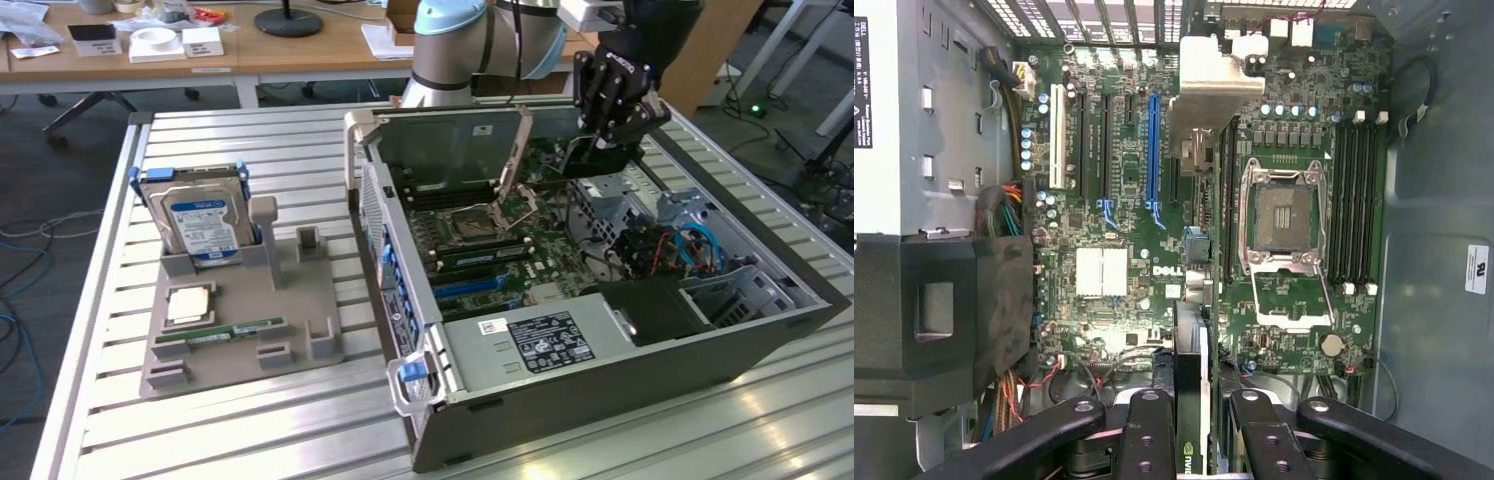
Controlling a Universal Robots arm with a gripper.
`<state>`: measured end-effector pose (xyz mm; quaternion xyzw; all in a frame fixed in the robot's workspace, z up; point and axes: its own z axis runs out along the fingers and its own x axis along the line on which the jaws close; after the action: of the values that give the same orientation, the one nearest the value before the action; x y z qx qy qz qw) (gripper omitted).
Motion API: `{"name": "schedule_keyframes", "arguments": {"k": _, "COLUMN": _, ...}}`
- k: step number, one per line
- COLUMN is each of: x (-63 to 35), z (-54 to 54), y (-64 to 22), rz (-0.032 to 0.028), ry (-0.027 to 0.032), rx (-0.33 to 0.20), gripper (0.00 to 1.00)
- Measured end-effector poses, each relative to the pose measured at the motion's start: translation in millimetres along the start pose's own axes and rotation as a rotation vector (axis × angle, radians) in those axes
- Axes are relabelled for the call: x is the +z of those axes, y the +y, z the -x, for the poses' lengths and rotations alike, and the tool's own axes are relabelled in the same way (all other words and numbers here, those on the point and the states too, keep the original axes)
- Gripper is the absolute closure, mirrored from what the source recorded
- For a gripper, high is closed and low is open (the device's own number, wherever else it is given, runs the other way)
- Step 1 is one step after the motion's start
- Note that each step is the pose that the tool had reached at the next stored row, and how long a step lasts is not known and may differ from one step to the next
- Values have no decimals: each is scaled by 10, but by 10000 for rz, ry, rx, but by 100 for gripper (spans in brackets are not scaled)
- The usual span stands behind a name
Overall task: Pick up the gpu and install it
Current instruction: 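Insert the gpu into the slot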
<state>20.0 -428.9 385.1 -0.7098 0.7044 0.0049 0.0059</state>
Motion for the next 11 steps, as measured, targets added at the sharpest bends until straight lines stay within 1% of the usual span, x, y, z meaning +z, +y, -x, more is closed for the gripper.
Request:
{"name": "schedule_keyframes", "arguments": {"k": 4, "x": 2, "z": 1, "y": 1, "rz": 0, "ry": -1, "rx": 0, "gripper": 74}}
{"name": "schedule_keyframes", "arguments": {"k": 11, "x": 59, "z": 0, "y": 3, "rz": -1, "ry": 1, "rx": -1, "gripper": 74}}
